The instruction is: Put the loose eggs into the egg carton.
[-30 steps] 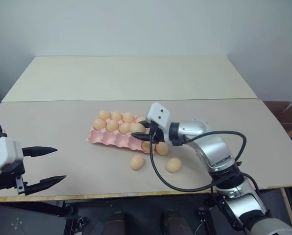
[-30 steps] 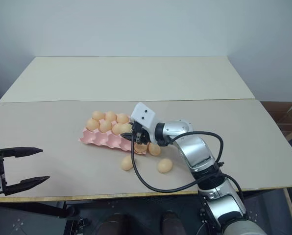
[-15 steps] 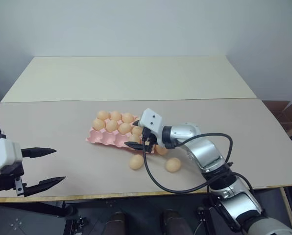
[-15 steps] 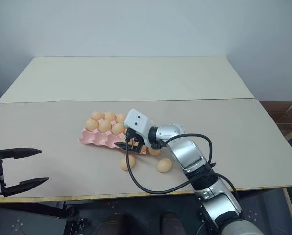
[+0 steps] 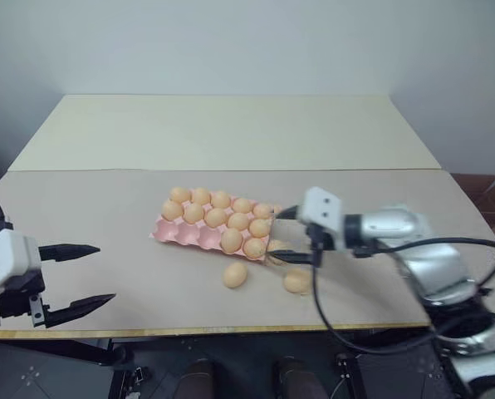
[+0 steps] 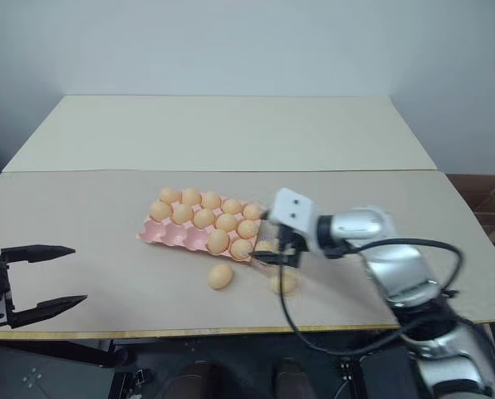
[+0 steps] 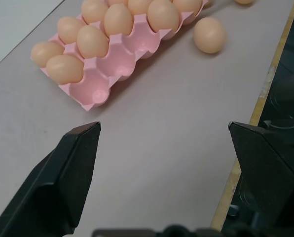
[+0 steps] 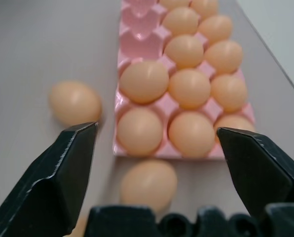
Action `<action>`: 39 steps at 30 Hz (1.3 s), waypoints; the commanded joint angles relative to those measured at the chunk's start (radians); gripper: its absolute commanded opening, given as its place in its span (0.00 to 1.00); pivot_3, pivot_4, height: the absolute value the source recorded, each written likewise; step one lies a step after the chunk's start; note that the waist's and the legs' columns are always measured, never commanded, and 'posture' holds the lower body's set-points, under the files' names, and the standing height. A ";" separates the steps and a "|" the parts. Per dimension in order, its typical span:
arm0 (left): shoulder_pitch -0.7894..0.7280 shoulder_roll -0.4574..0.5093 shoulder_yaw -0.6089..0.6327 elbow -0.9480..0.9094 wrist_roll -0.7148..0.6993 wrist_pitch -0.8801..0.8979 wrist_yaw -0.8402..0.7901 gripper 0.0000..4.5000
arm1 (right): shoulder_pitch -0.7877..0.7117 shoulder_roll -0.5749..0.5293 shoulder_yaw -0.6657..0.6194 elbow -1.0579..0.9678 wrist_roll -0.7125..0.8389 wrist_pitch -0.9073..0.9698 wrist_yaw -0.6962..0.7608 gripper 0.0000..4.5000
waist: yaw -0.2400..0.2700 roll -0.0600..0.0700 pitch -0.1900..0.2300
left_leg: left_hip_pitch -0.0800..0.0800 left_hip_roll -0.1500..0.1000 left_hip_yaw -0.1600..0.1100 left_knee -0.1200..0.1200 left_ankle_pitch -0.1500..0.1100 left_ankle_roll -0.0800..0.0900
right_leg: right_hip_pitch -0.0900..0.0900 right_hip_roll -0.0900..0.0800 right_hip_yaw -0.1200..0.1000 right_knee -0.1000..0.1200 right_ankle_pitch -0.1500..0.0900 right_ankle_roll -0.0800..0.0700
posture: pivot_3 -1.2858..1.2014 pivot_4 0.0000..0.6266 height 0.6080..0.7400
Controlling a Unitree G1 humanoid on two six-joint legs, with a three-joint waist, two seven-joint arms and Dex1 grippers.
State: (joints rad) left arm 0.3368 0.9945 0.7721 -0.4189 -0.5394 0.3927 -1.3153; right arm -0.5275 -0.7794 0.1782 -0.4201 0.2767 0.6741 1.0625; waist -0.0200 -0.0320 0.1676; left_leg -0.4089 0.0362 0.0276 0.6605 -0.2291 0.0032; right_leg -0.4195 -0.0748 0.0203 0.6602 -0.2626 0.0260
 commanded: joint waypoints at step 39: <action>-0.067 0.010 -0.052 0.005 -0.082 -0.028 -0.045 1.00 | 0.180 -0.145 0.036 -0.106 0.013 0.013 -0.080 0.99 | 0.007 0.000 0.000 | 0.000 0.000 0.002 0.000 0.000 0.000 | 0.000 0.001 0.003 0.000 0.000 0.001 | 0.52 0.24 1.00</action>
State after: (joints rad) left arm 0.2685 0.9927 0.6867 -0.3873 -0.6247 0.3740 -1.3628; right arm -0.3256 -0.9279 0.2160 -0.5155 0.2953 0.7089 0.9874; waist -0.0133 -0.0324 0.1674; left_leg -0.4084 0.0362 0.0299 0.6606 -0.2290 0.0032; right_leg -0.4195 -0.0739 0.0230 0.6601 -0.2628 0.0265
